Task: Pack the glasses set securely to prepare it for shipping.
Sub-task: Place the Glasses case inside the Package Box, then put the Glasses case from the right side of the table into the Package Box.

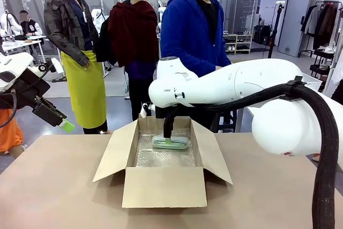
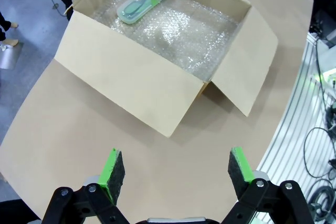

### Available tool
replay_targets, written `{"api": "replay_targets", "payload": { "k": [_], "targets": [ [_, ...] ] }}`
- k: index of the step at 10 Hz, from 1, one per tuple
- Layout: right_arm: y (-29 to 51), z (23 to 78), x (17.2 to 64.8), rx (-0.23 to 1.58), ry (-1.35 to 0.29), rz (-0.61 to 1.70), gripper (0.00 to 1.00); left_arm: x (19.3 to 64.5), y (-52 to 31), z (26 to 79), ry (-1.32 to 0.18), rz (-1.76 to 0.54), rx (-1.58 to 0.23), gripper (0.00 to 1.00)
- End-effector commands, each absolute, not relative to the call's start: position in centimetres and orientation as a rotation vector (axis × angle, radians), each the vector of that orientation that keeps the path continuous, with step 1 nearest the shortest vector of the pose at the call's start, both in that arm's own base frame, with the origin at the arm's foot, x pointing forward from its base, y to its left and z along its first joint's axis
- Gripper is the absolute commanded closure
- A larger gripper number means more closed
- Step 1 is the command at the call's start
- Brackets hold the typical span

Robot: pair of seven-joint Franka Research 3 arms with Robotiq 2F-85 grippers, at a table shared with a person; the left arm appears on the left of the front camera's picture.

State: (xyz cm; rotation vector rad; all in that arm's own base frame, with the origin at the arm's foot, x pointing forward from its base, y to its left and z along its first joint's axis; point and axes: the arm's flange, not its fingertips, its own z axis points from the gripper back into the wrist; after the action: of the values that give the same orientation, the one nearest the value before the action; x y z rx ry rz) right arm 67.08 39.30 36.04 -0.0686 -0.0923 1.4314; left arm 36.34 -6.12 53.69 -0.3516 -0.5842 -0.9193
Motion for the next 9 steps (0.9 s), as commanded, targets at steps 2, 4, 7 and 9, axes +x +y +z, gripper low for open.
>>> {"api": "replay_targets", "payload": {
  "k": [2, 4, 7, 9],
  "targets": [
    [39.44, 35.83, 67.11, -0.068, -0.098, 1.432, 0.00, 36.34, -5.87, 53.83, -0.590, -0.932, -0.376, 0.00],
    [39.44, 35.83, 67.11, -0.068, -0.098, 1.432, 0.00, 36.34, -5.87, 53.83, -0.590, -0.932, -0.376, 0.00],
    [39.44, 35.83, 67.11, -0.068, -0.098, 1.432, 0.00, 36.34, -5.87, 53.83, -0.590, -0.932, -0.376, 0.00],
    [39.44, 35.83, 67.11, -0.068, -0.098, 1.432, 0.00, 36.34, -5.87, 53.83, -0.590, -0.932, -0.376, 0.00]
  ]
}}
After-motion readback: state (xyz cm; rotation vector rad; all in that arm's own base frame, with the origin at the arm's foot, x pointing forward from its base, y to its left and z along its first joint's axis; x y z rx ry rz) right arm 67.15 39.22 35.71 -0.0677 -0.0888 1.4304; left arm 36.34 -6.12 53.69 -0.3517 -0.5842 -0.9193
